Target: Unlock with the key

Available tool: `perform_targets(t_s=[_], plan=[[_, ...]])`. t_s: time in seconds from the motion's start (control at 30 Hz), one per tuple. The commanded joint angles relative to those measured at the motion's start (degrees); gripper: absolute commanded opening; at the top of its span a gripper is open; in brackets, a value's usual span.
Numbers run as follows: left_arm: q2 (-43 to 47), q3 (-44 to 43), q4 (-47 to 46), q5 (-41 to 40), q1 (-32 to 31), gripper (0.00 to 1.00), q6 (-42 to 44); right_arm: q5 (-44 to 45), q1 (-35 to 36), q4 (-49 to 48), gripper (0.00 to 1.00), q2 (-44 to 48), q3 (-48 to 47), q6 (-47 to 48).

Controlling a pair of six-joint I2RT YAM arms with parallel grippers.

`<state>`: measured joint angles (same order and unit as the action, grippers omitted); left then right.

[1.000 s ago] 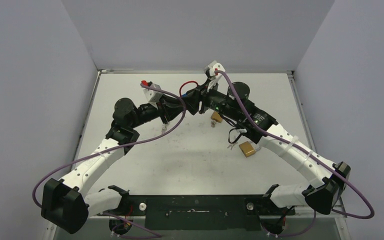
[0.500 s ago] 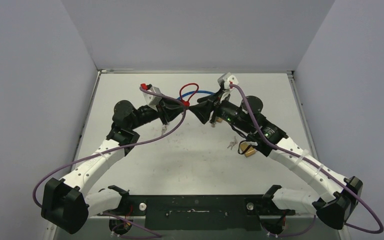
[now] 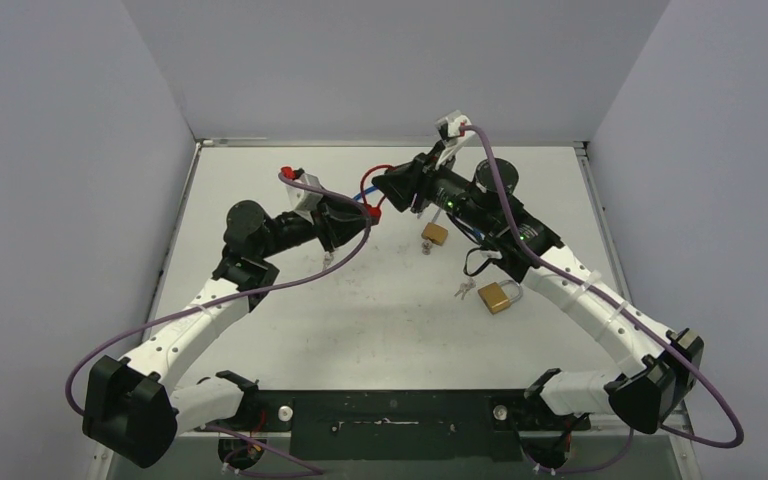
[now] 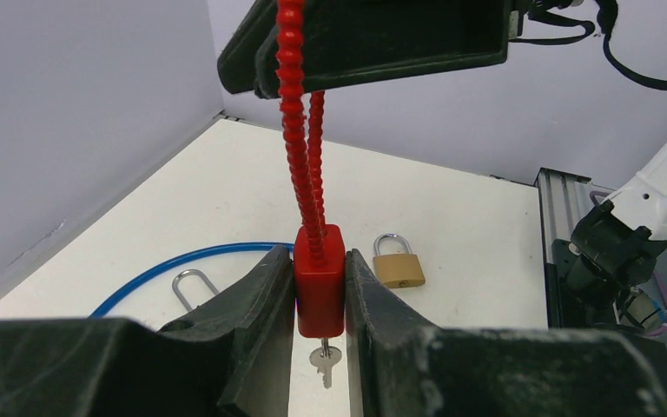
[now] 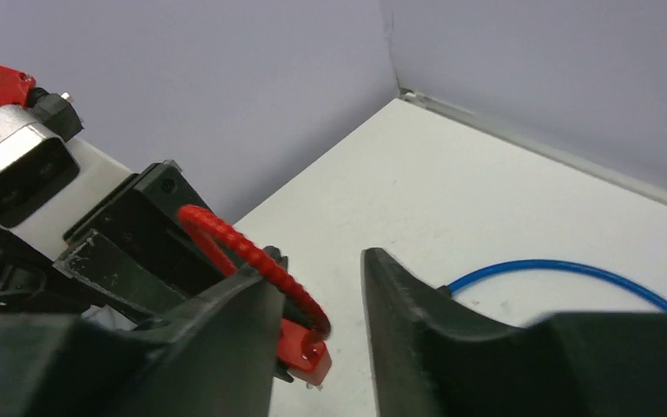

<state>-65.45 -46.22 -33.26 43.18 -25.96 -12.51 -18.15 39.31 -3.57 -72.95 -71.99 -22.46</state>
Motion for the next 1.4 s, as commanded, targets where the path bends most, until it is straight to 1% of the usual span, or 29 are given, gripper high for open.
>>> perform_targets(t_s=[0.0, 0.07, 0.1, 0.2, 0.3, 0.47, 0.5, 0.6, 0.7, 0.73, 0.77, 0.83, 0.9, 1.03, 1.2, 1.3, 1.37], plan=[[0.5, -1.4, -3.4, 1.1, 0.5, 0.0, -1.1, -4.6, 0.1, -0.2, 0.26, -2.5, -5.4, 0.0], [0.6, -1.9, -0.1, 0.1, 0.6, 0.0, -0.2, -3.4, 0.2, 2.6, 0.02, -3.4, -7.4, 2.0], [0.7, -2.3, 2.8, -0.8, 0.6, 0.0, 1.0, -1.9, 0.2, 4.2, 0.0, -3.6, -8.6, 3.4], [0.9, -2.4, 13.4, -2.5, 0.8, 0.0, 6.6, 2.9, -0.3, 8.5, 0.0, -3.3, -10.8, 8.3], [-0.1, -1.6, 22.5, -3.0, 1.1, 0.0, 11.3, 3.7, -1.8, 11.5, 0.0, -3.7, -13.6, 10.8], [-3.2, -3.7, 34.1, -3.2, 1.4, 0.0, 15.6, 2.9, -2.5, 13.4, 0.0, -5.2, -16.0, 9.2], [-4.1, -4.6, 37.6, -2.2, 1.4, 0.0, 16.5, 3.3, -2.5, 13.7, 0.0, -5.7, -16.1, 8.3], [-6.7, -6.6, 42.7, 1.3, 1.4, 0.0, 19.2, 7.3, -2.6, 13.9, 0.0, -7.7, -16.3, 4.5], [-8.3, -7.6, 45.4, 4.5, 1.4, 0.0, 21.3, 7.7, -2.4, 11.7, 0.0, -10.3, -16.0, -1.6], [-8.6, -7.7, 45.6, 4.9, 1.4, 0.0, 21.3, 6.6, -2.3, 10.2, 0.0, -11.3, -16.0, -3.5], [-8.8, -7.9, 46.0, 4.6, 1.4, 0.0, 21.7, 6.2, -1.9, 9.1, 0.0, -12.1, -16.2, -4.4], [-9.3, -8.0, 46.7, 2.8, 1.5, 0.0, 21.8, 8.5, -1.3, 9.6, 0.0, -13.1, -16.9, -4.9], [-9.8, -8.2, 48.1, 1.8, 1.7, 0.0, 22.7, 10.4, -2.5, 11.3, 0.0, -13.0, -16.9, -5.8], [-11.0, -7.7, 51.0, 1.1, 1.6, 0.0, 23.9, 9.8, -6.3, 10.8, 0.0, -10.5, -13.8, -8.2], [-12.7, -7.2, 51.8, 6.4, 1.5, 0.0, 24.2, 9.3, -7.1, 6.8, 0.05, -11.4, -12.0, -14.7], [-14.3, -8.2, 54.1, 9.8, 1.4, 0.0, 25.6, 9.4, -6.9, 4.5, 0.06, -13.6, -11.0, -18.3], [-15.3, -9.2, 56.8, 12.6, 1.0, 0.0, 27.9, 7.8, -6.9, 0.7, 0.08, -14.4, -9.4, -20.4]])
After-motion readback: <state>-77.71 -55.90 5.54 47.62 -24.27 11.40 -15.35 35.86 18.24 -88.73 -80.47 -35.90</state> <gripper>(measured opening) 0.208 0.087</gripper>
